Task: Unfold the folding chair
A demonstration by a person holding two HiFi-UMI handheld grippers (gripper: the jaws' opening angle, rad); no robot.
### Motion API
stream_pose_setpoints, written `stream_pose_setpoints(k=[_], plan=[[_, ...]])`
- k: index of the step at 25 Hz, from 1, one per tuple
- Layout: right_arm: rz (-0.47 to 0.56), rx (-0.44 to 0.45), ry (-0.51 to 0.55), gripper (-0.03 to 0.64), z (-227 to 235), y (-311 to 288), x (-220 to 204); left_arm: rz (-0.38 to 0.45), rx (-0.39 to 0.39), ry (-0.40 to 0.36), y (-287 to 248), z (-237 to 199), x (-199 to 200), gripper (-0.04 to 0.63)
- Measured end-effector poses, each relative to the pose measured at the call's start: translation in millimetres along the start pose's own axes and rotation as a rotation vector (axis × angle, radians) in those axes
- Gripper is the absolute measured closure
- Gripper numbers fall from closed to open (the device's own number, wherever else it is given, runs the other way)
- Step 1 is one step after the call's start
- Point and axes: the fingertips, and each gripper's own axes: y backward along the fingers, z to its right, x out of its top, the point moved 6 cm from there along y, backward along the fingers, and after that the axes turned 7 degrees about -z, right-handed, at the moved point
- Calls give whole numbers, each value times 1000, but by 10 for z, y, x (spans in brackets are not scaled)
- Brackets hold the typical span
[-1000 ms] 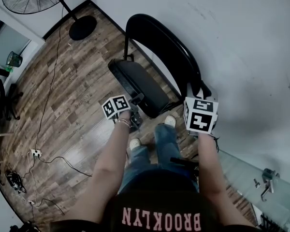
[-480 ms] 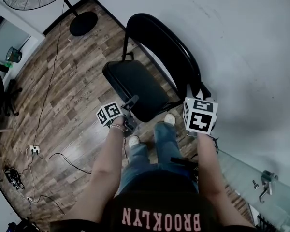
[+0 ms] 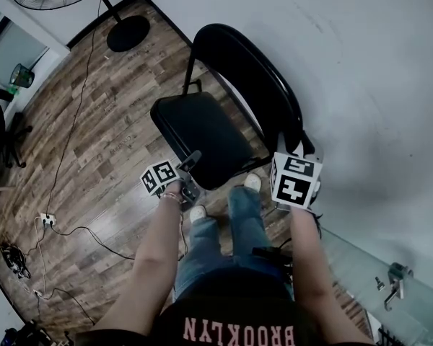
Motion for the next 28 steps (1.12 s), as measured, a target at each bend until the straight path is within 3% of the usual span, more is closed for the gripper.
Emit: stream_pose_setpoints(k=[16, 28], plan=[[43, -39, 18, 390, -258, 7, -172, 1, 13, 16, 181, -543, -21, 276], [41, -130, 47, 383, -615, -32, -297, 22, 2, 55, 367, -1098, 9, 281]])
